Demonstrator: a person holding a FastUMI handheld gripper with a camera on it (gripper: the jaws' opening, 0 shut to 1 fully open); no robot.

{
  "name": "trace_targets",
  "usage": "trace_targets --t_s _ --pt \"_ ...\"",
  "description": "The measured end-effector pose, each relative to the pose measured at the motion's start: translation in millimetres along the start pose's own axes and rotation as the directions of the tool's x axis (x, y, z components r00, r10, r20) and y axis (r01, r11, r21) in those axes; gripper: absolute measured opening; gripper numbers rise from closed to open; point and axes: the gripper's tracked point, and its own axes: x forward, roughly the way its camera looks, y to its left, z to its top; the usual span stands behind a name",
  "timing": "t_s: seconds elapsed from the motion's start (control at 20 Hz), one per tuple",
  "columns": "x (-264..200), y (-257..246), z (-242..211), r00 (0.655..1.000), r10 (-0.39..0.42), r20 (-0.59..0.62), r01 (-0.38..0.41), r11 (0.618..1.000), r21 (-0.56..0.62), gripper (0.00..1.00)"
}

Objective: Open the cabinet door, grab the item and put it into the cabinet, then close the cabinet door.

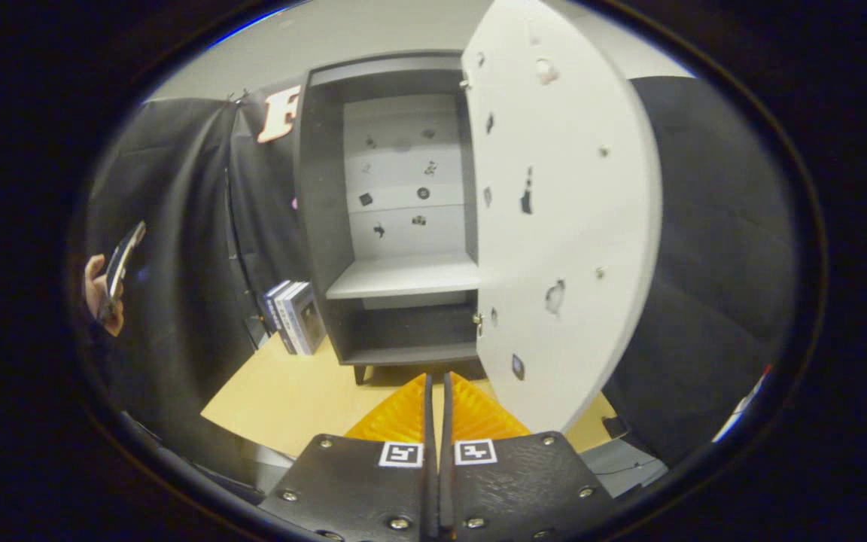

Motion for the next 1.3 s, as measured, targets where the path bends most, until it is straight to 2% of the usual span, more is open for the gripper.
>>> trace_targets --t_s 0.1,0.2,0.35,0.45,0.7,0.9,1.15,1.2,1.3 --pt "16.6 20.2 -17.9 0.998 0.043 -0.034 -0.044 0.999 -0.012 0.08" --pt "44.3 33.9 -46.7 0.992 0.079 -0.096 -0.08 0.997 -0.005 0.3" --pt "84.0 42.1 -90.7 0.976 0.109 -0.187 -0.115 0.993 -0.024 0.36" --pt "108.1 44.0 -120.6 0.958 0.122 -0.259 -0.142 0.988 -0.059 0.37" --pt "156.4 61.1 -177.3 0.902 0.167 -0.398 -0.237 0.963 -0.132 0.56" --pt "185.1 66.4 -218.2 0.853 0.156 -0.498 -0.285 0.938 -0.195 0.56" --pt "196.9 74.3 -255.9 0.781 0.175 -0.6 -0.344 0.922 -0.179 0.56" --pt "196.4 74.6 -259.3 0.774 0.17 -0.61 -0.348 0.919 -0.186 0.5" --pt "200.1 77.0 -268.6 0.767 0.165 -0.621 -0.359 0.911 -0.202 0.5"
